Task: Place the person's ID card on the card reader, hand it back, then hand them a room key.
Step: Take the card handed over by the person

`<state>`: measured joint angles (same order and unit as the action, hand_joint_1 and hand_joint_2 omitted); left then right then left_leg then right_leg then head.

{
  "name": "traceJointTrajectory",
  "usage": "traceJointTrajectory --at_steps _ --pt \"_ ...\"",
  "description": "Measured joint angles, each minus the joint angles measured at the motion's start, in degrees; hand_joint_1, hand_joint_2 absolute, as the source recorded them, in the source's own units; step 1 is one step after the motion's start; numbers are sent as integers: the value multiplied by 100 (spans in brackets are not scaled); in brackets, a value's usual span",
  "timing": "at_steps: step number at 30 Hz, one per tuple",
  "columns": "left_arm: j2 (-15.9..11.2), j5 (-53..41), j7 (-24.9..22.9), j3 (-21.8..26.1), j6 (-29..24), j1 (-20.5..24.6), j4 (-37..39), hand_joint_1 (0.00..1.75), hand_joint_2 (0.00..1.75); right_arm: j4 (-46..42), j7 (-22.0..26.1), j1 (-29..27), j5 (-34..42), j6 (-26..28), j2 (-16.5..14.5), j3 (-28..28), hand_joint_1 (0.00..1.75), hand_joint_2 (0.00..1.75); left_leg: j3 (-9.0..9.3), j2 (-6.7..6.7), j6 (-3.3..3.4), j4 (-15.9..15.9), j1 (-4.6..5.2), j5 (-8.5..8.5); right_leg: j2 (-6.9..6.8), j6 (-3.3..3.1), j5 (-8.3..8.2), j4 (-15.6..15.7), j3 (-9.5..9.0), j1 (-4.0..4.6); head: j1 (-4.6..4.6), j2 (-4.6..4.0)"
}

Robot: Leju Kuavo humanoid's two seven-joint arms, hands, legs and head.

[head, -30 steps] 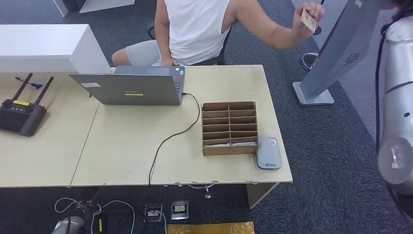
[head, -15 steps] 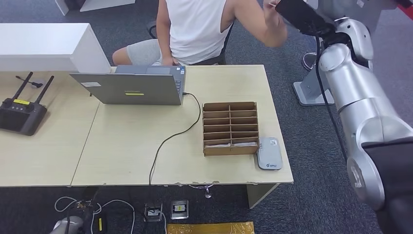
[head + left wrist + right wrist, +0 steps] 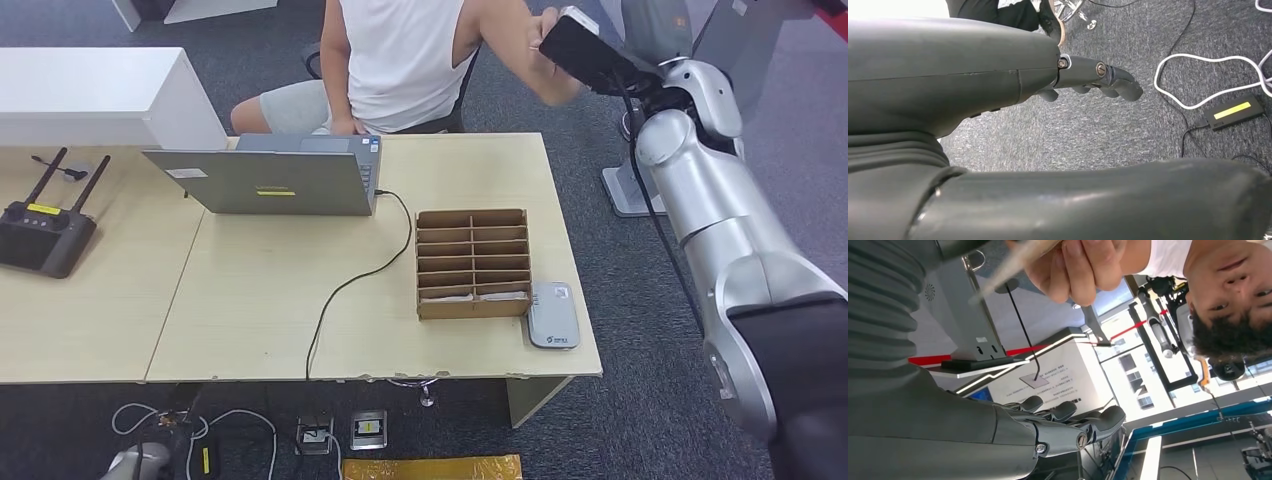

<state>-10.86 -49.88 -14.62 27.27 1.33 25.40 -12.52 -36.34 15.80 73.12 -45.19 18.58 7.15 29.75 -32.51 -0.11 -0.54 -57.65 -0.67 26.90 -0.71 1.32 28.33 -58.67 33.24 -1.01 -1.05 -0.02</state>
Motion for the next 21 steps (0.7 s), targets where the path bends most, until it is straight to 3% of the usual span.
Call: traceJointTrajectory --at_steps 1,2,21 --pt "-6 2 0 -3 9 0 0 0 0 1 16 -2 6 -9 -5 19 172 175 0 0 0 0 0 0 0 0 0 0 0 0 -1 0" --pt "-13 4 0 -3 19 0 0 0 0 2 34 -2 11 -21 -12 39 175 175 0 0 0 0 0 0 0 0 0 0 0 0 0 0" --pt "-39 35 4 -4 52 3 -1 0 0 87 166 -8 129 -386 -105 166 175 175 1 0 0 0 -1 0 3 0 0 0 1 0 -1 0"
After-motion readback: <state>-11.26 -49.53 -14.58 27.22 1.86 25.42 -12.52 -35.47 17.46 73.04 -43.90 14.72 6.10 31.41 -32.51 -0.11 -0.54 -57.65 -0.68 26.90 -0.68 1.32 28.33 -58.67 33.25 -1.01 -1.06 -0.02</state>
